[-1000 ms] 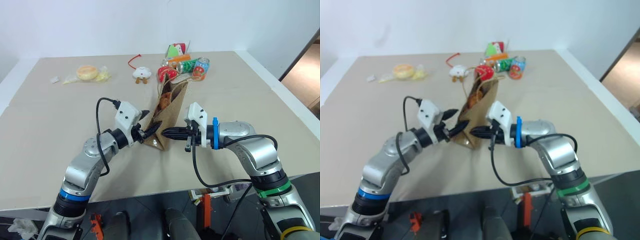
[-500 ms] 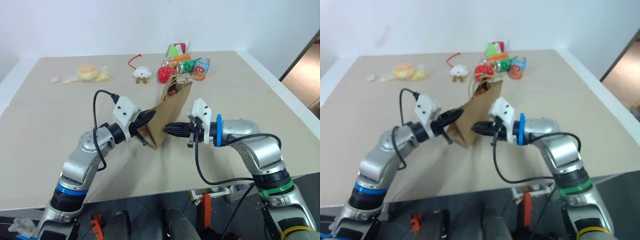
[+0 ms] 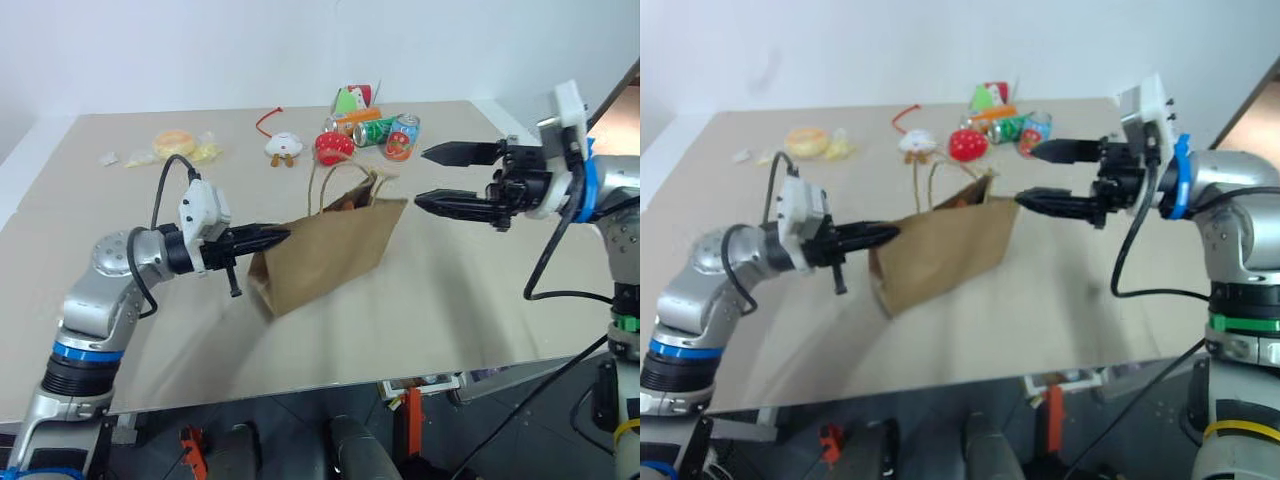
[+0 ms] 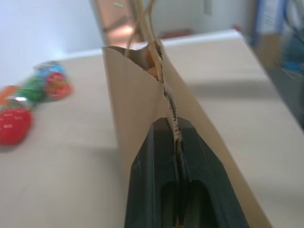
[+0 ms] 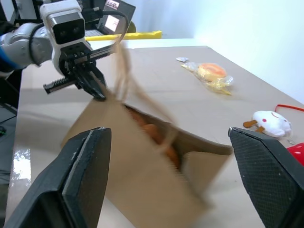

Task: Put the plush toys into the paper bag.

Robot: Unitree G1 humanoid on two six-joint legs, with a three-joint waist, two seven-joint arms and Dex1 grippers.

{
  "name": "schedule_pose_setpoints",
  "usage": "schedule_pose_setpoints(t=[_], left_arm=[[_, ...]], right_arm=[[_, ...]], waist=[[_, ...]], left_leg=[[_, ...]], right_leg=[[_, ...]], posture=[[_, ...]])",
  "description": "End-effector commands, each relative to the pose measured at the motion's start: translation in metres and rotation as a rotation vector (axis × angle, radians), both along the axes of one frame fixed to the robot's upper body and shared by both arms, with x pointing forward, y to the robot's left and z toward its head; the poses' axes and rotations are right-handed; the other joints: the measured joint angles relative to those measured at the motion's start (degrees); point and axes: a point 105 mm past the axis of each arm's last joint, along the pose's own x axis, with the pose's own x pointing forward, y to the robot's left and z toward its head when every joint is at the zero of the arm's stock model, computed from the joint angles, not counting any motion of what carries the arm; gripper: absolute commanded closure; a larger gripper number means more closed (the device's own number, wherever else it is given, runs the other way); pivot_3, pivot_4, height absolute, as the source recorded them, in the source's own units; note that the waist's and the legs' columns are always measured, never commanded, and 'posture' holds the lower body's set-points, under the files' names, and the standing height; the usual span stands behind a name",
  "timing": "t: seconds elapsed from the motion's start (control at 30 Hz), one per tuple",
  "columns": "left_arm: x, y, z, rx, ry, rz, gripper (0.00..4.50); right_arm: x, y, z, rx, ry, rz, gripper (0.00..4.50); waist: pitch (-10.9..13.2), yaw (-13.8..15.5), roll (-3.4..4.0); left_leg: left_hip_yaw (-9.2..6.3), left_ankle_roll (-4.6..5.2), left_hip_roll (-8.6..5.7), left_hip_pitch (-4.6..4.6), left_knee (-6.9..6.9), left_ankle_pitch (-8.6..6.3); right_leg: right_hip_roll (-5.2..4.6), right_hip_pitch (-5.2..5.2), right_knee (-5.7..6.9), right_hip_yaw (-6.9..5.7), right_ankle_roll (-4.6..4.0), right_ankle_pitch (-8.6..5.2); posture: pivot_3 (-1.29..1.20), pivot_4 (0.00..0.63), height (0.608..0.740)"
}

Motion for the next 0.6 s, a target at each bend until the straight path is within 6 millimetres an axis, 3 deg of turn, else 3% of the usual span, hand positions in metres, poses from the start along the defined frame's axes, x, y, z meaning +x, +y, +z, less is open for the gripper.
schedule_pose_setpoints(t=[0.03,0.27,0.43,0.6], left_arm=[[-0.016,-0.001,0.006,0.082,-0.068,-0.175,4.5],[-0.034,-0.018,0.019,0.113,-0.123,-0.354,4.5],[-0.024,-0.011,-0.007,0.195,-0.113,-0.351,4.5],[-0.023,-0.007,-0.021,0.263,-0.122,-0.359,4.5]], right_arm=[[-0.012,-0.006,0.021,-0.028,-0.049,0.063,0.17],[-0.021,0.0,0.01,-0.093,0.007,0.134,0.17],[-0.019,0.001,0.005,-0.115,0.014,0.135,0.17],[-0.02,0.004,0.002,-0.122,0.017,0.146,0.17]], waist=[[0.0,0.0,0.0],[0.0,0.1,0.01],[0.0,0.0,0.02],[0.0,0.1,0.02]], left_leg=[[0.02,0.01,0.02,0.01,-0.06,-0.01],[0.03,0.01,0.0,-0.03,-0.09,-0.01],[0.04,0.02,0.02,0.0,-0.09,-0.01],[0.05,0.02,0.01,-0.01,-0.08,-0.01]], right_leg=[[-0.02,-0.02,0.0,0.0,-0.02,-0.01],[-0.04,-0.04,0.0,0.0,-0.04,-0.02],[-0.02,-0.05,0.02,-0.01,-0.04,-0.02],[-0.04,-0.04,0.02,0.0,-0.04,-0.02]], posture=[[0.0,0.15,0.74],[0.0,0.15,0.74],[0.0,0.15,0.74],[0.0,0.15,0.74]])
